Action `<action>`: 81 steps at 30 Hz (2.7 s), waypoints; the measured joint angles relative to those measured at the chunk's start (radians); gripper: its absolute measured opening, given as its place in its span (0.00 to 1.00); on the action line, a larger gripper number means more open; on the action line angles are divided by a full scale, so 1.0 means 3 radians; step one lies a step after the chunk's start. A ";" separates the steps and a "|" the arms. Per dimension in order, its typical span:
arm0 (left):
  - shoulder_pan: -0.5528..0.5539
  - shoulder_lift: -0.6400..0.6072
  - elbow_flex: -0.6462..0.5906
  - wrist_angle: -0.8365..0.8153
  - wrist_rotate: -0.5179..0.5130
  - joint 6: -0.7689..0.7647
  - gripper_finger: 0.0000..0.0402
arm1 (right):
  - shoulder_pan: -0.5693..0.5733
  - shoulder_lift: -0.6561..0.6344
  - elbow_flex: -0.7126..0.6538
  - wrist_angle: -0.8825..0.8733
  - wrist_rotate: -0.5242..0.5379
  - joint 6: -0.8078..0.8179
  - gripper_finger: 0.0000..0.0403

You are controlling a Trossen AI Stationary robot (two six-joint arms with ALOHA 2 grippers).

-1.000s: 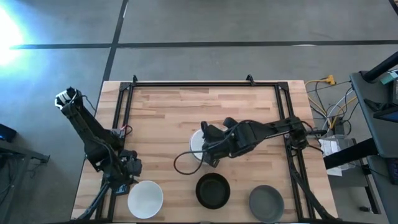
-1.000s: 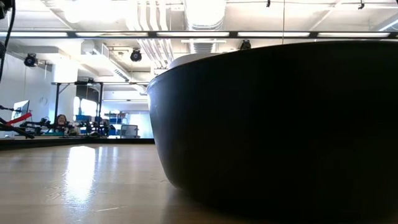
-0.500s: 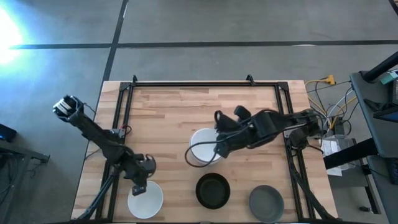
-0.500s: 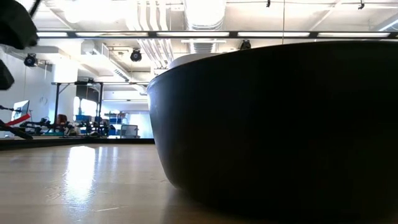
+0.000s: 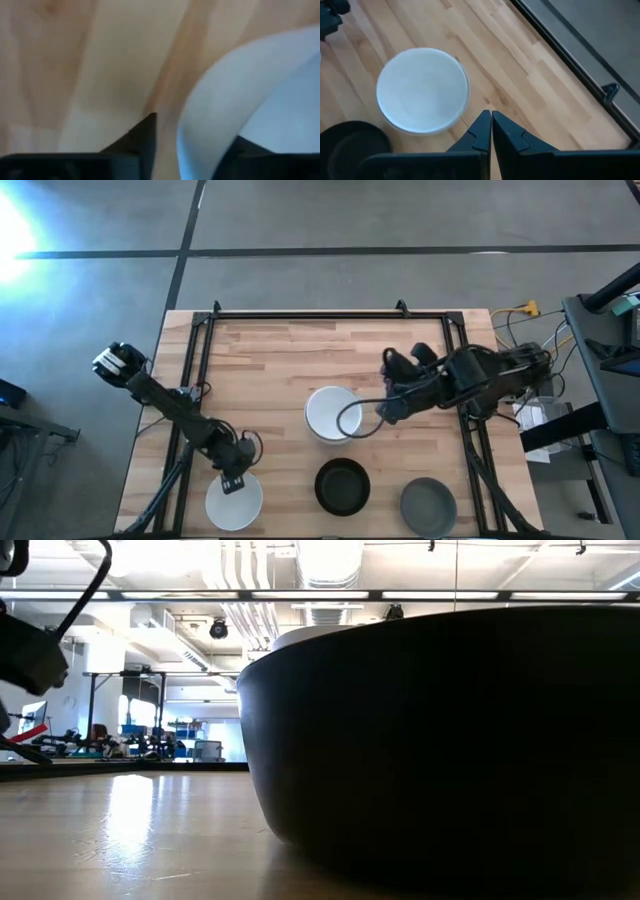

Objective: Nest bowls inside each other
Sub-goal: Stack the white bowl on the white bowl

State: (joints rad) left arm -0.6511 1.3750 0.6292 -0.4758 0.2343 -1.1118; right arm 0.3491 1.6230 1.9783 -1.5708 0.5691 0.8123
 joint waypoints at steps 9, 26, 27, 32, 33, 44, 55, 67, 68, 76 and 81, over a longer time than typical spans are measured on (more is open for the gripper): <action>0.0183 -0.0198 0.0081 0.0099 0.0268 -0.0001 0.01 | 0.0172 -0.0694 -0.0923 -0.0006 0.0058 0.0435 0.02; 0.2028 -0.0538 0.1653 -0.0429 -0.0507 0.0745 0.00 | 0.0367 -0.1681 -0.2583 0.0960 0.0090 0.0733 0.02; 0.2153 -0.0410 0.1796 -0.0583 -0.0502 0.0851 0.00 | 0.0365 -0.1716 -0.2642 0.1006 0.0090 0.0698 0.02; 0.2567 0.0340 0.2437 -0.1231 -0.0168 0.1300 0.00 | 0.0364 -0.1857 -0.2850 0.1090 0.0074 0.0653 0.02; 0.2594 0.0499 0.2548 -0.1319 -0.0091 0.1394 0.00 | 0.0364 -0.1883 -0.2871 0.1088 0.0060 0.0679 0.02; 0.2673 0.1813 0.3763 -0.2126 0.0233 0.2182 0.00 | 0.0367 -0.2107 -0.2962 0.1110 0.0012 0.0784 0.02; 0.2675 0.2045 0.4269 -0.2322 -0.0080 0.2270 0.00 | 0.0367 -0.2130 -0.2960 0.1114 0.0012 0.0757 0.02; 0.2675 0.2172 0.4250 -0.2400 -0.0134 0.2267 0.00 | 0.0366 -0.2130 -0.2960 0.1140 0.0012 0.0747 0.02; 0.2675 0.2185 0.4251 -0.2406 -0.0124 0.2269 0.00 | 0.0367 -0.2130 -0.2960 0.1161 0.0012 0.0747 0.02; 0.2675 0.2281 0.4251 -0.2452 -0.0026 0.2352 0.02 | 0.0367 -0.2130 -0.2960 0.1213 -0.0041 0.0778 0.02; 0.2674 0.2192 0.4251 -0.2467 -0.0021 0.2459 0.15 | 0.0371 -0.2130 -0.2960 0.1292 -0.0064 0.0775 0.02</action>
State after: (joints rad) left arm 0.1511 2.0326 1.9045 -1.2158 0.2279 -0.3739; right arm 0.4603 0.9840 1.0904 -1.1833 0.5499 1.0448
